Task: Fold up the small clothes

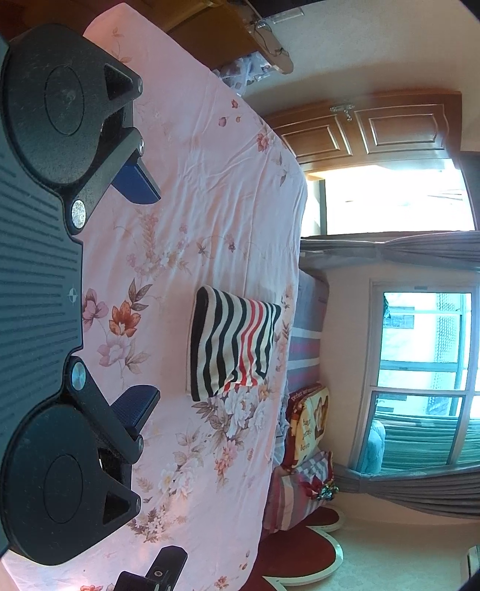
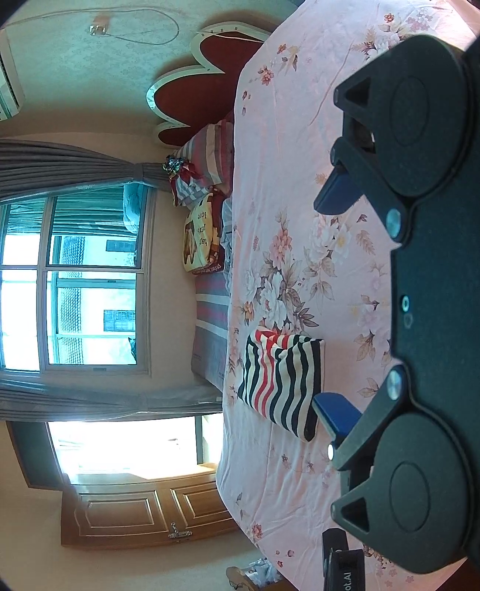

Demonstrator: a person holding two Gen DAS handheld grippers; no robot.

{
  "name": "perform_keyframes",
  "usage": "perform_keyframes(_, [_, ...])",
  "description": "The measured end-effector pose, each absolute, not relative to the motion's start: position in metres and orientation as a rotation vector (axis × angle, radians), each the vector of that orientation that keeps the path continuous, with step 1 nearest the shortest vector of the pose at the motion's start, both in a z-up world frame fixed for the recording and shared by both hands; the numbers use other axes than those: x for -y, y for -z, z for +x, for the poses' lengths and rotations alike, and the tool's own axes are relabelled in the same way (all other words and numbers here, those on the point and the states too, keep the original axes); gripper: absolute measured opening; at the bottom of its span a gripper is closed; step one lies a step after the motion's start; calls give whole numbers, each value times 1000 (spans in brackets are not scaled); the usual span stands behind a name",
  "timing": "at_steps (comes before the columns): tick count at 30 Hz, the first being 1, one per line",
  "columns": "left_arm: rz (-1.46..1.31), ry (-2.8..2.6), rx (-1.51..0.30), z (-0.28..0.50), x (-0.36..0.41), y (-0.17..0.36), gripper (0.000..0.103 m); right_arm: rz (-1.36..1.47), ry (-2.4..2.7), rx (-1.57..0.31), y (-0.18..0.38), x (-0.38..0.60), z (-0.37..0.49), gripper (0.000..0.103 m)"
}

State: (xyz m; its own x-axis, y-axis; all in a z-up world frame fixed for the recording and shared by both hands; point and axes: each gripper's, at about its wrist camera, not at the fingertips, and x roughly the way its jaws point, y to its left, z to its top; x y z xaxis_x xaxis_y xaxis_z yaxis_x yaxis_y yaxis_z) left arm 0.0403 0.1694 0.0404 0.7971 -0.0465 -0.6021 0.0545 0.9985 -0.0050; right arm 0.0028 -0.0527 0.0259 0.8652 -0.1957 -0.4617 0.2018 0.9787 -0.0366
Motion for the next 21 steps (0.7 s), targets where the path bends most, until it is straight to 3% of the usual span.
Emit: perform_keyframes(21, [16,19,-613,40,-175,-49,103,-14,226,-491,-25,53,8,102])
